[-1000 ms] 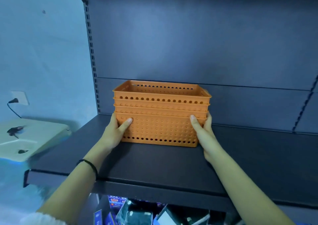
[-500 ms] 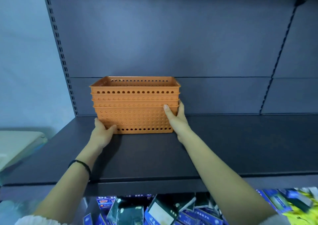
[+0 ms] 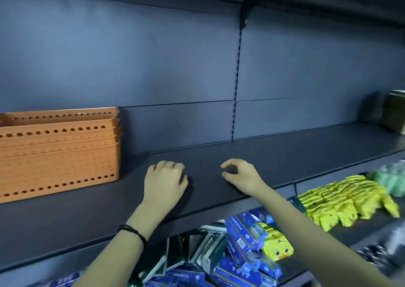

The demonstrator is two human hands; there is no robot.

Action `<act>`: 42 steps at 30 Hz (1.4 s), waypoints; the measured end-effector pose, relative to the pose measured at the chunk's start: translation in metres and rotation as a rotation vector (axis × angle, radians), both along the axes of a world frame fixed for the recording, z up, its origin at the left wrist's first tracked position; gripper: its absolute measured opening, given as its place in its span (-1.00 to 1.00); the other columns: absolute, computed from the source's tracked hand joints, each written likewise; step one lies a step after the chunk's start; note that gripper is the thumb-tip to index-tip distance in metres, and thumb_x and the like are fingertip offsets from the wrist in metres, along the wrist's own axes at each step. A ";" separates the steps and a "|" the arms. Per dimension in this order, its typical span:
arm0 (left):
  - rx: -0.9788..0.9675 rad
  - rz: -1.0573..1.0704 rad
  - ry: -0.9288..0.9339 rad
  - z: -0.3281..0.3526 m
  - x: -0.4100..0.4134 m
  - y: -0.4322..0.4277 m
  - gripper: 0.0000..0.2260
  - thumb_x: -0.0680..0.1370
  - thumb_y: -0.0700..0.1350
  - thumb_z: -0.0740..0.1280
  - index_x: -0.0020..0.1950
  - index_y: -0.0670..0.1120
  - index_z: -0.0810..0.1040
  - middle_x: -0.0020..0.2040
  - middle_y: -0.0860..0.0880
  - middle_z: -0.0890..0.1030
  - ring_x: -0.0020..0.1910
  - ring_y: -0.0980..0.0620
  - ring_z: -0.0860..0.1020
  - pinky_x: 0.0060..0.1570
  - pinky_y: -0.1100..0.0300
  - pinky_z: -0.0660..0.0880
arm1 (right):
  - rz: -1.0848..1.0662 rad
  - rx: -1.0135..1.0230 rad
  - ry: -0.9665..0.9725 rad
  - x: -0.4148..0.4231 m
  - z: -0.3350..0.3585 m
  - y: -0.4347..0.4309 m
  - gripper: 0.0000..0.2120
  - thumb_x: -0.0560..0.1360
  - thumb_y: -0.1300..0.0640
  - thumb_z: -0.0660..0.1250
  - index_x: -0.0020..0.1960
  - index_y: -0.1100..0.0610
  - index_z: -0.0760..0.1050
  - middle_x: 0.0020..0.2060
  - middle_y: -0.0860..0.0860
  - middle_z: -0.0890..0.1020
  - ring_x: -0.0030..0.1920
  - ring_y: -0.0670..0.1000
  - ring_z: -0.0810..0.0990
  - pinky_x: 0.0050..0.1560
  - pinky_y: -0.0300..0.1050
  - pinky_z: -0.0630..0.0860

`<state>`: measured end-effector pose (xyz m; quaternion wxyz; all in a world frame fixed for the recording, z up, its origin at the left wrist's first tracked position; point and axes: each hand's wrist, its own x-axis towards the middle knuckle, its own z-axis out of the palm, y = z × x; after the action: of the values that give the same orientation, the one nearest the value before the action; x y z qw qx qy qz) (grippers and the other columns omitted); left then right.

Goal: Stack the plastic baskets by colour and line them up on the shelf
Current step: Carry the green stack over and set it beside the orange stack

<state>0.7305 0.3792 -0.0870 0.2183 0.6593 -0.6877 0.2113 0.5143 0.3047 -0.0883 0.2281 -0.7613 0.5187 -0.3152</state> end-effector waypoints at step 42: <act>0.164 -0.488 0.203 -0.002 -0.729 -0.413 -0.67 0.56 0.07 0.19 0.31 0.07 0.44 0.21 0.04 0.57 0.17 -0.02 0.51 0.04 0.07 0.44 | -0.513 -0.124 0.271 -0.748 -0.005 -0.324 -0.53 0.55 0.00 0.27 0.42 0.05 0.32 0.32 0.08 0.45 0.19 0.08 0.51 0.05 0.01 0.50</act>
<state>0.0019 -0.0339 -0.0895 0.2762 0.5076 -0.8156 0.0290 -0.2337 -0.0198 -0.0929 0.0230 -0.6530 0.6997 -0.2890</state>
